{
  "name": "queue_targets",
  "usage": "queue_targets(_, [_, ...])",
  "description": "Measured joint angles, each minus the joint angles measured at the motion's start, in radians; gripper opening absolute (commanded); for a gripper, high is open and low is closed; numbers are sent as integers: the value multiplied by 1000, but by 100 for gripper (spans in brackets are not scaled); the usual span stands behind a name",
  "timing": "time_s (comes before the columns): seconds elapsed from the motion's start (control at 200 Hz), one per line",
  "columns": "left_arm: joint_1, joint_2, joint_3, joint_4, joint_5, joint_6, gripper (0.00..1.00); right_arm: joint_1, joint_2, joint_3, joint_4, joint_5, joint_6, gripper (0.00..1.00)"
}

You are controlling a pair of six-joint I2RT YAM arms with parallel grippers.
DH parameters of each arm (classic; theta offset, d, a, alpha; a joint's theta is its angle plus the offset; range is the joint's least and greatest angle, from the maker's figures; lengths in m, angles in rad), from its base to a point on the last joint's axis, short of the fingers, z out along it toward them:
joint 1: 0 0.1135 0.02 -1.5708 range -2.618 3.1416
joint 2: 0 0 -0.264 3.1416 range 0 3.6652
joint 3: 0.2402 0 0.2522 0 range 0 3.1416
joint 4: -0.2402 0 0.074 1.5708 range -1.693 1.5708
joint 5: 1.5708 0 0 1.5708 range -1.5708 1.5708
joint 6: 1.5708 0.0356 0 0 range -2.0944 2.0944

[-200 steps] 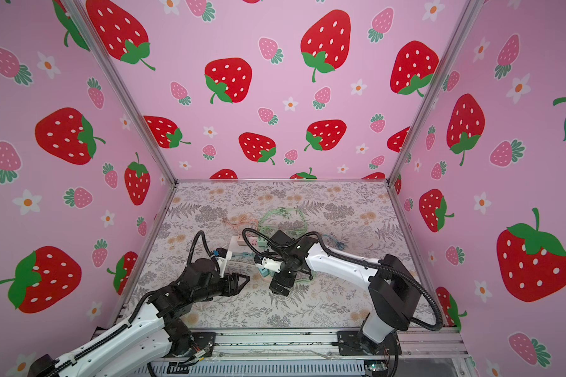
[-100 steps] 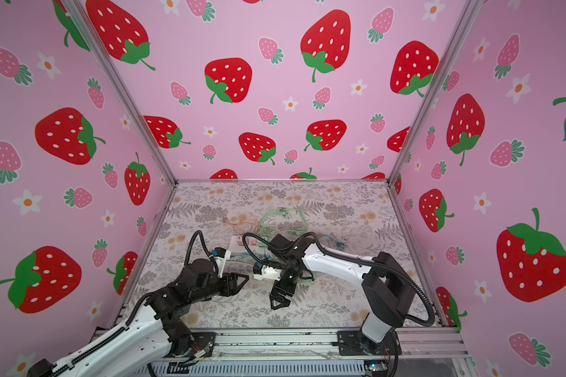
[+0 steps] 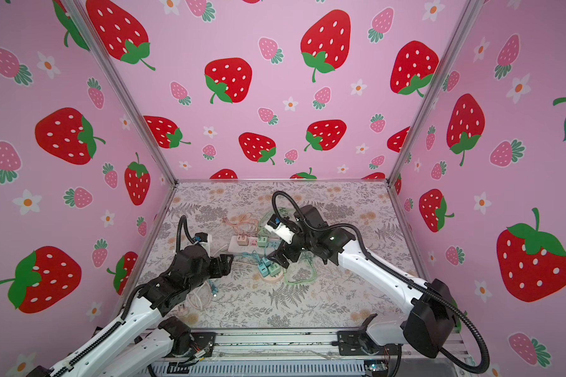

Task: Insert the plug

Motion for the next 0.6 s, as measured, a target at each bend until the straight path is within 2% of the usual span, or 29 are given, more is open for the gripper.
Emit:
queue_targets(0.17, [78, 53, 40, 39, -155, 99, 87, -113, -129, -147, 204, 186, 45, 99])
queue_targets(0.305, [175, 87, 32, 124, -227, 164, 88, -197, -212, -271, 347, 337, 56, 99])
queue_targets(0.45, [284, 129, -35, 303, -238, 230, 90, -289, -267, -410, 507, 462, 56, 99])
queue_targets(0.595, [375, 243, -115, 491, -197, 297, 92, -389, -278, -549, 659, 547, 63, 99])
